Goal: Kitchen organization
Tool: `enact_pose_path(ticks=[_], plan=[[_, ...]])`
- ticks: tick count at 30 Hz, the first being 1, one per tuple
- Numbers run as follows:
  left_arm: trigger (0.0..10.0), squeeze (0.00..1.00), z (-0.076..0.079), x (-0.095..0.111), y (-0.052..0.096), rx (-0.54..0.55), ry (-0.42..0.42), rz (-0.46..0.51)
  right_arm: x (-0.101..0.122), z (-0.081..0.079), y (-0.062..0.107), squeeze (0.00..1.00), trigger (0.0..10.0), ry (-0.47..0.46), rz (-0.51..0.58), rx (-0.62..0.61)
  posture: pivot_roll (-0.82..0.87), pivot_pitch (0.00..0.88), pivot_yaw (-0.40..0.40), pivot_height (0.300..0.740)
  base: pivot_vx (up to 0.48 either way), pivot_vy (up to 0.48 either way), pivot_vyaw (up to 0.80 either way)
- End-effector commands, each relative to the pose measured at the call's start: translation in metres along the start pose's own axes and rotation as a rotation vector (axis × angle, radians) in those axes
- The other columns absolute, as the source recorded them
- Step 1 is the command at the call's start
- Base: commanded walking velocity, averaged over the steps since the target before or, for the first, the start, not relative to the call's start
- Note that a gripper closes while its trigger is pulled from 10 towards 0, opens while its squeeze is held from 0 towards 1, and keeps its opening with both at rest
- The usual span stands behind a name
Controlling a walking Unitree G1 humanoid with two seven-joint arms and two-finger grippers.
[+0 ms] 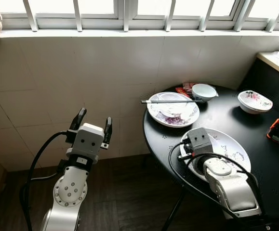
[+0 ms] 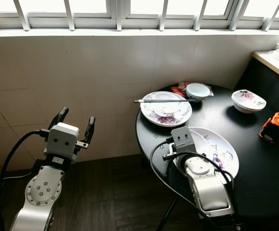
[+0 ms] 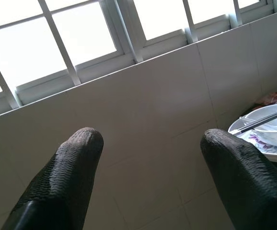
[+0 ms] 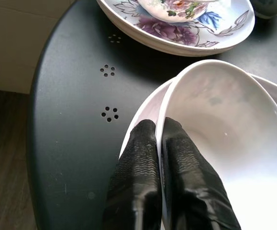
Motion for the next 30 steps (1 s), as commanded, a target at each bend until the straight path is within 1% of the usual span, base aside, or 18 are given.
enact_pose_path(ticks=[1,4,5,8,9,10,11,13,14,16,19,21,23,24,25,26,30], plan=[[10.0,0.00,0.004,-0.001,0.000,-0.022,0.008,-0.012,0.001,0.003,0.000,0.00,0.0,-0.009,0.002,-0.010,0.07,0.000,-0.087,0.740,0.000,0.000,0.00],[10.0,0.00,0.004,-0.001,0.000,-0.023,0.008,-0.013,0.003,0.003,0.001,0.00,0.0,0.000,0.014,-0.012,0.07,0.000,-0.087,0.740,0.000,0.000,0.00],[10.0,0.00,0.004,-0.001,0.000,-0.023,0.008,-0.013,0.009,0.002,0.002,0.00,0.0,0.033,0.055,-0.016,0.07,0.000,-0.087,0.740,0.000,0.000,0.00],[10.0,0.00,0.004,-0.002,0.000,-0.022,0.008,-0.013,0.023,0.002,0.006,0.00,0.0,0.178,0.150,-0.052,0.07,0.000,-0.087,0.740,0.000,0.000,0.00],[10.0,0.00,0.004,-0.002,0.000,-0.022,0.008,-0.013,0.023,0.002,0.006,0.00,0.0,0.178,0.150,-0.052,0.07,0.000,-0.087,0.740,0.000,0.000,0.00],[10.0,0.00,0.004,-0.002,0.000,-0.022,0.008,-0.013,0.034,0.002,0.010,0.00,0.0,0.323,0.240,-0.094,0.07,0.000,-0.087,0.740,0.000,0.000,0.00],[10.0,0.00,0.004,-0.002,0.000,-0.022,0.008,-0.014,0.037,0.002,0.011,0.00,0.0,0.347,0.260,-0.103,0.07,0.000,-0.086,0.740,0.000,0.000,0.00],[10.0,0.00,0.004,-0.002,0.000,-0.022,0.008,-0.014,0.039,0.002,0.011,0.00,0.0,0.346,0.270,-0.105,0.07,0.000,-0.086,0.740,0.000,0.000,0.00],[10.0,0.00,0.005,-0.002,-0.001,-0.022,0.008,-0.013,0.042,0.003,0.012,0.00,0.0,0.361,0.292,-0.113,0.06,0.000,-0.086,0.740,0.000,0.000,0.00],[10.0,0.00,0.005,-0.002,-0.001,-0.021,0.008,-0.013,0.046,0.003,0.013,0.00,0.0,0.361,0.328,-0.118,0.06,0.000,-0.086,0.740,0.000,0.000,0.00],[10.0,0.00,0.005,-0.002,-0.001,-0.019,0.008,-0.013,0.056,-0.001,0.016,0.00,0.0,0.323,0.403,-0.104,0.07,0.000,-0.085,0.740,0.000,0.000,0.00],[10.0,0.00,0.005,-0.002,-0.001,-0.019,0.008,-0.013,0.056,-0.001,0.016,0.00,0.0,0.323,0.403,-0.104,0.07,0.000,-0.085,0.740,0.000,0.000,0.00],[10.0,0.00,0.004,-0.003,-0.001,-0.016,0.011,-0.014,0.063,-0.006,0.018,0.00,0.0,0.292,0.463,-0.075,0.07,0.000,-0.081,0.740,0.000,0.000,0.00],[10.0,0.00,0.004,-0.003,-0.001,-0.016,0.011,-0.014,0.063,-0.006,0.018,0.00,0.0,0.292,0.463,-0.075,0.07,0.000,-0.081,0.740,0.000,0.000,0.00],[10.0,0.00,0.003,-0.003,-0.004,-0.005,0.011,-0.010,0.070,-0.011,0.020,0.00,0.0,0.251,0.517,-0.046,0.07,0.000,-0.079,0.740,0.000,0.000,0.00],[10.0,0.00,0.002,-0.003,-0.006,-0.001,0.012,-0.010,0.073,-0.012,0.020,0.00,0.0,0.239,0.534,-0.038,0.07,0.000,-0.078,0.740,0.000,0.000,0.00],[10.0,0.00,0.001,-0.003,-0.007,0.005,0.013,-0.009,0.077,-0.015,0.021,0.00,0.0,0.210,0.563,-0.016,0.07,0.000,-0.074,0.740,0.000,0.000,0.00]])
Point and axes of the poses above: a point about 5 cm out from each wrist's last joint towards the gripper, its own y axis pointing back from the gripper into the wrist, its own x axis along the axis of the wrist's last joint, z = x × y, the point moved 1 cm from there along -y, pointing out of the wrist towards the gripper, and after that the axes turned 14 degrees about -y, right-handed, at the moved point
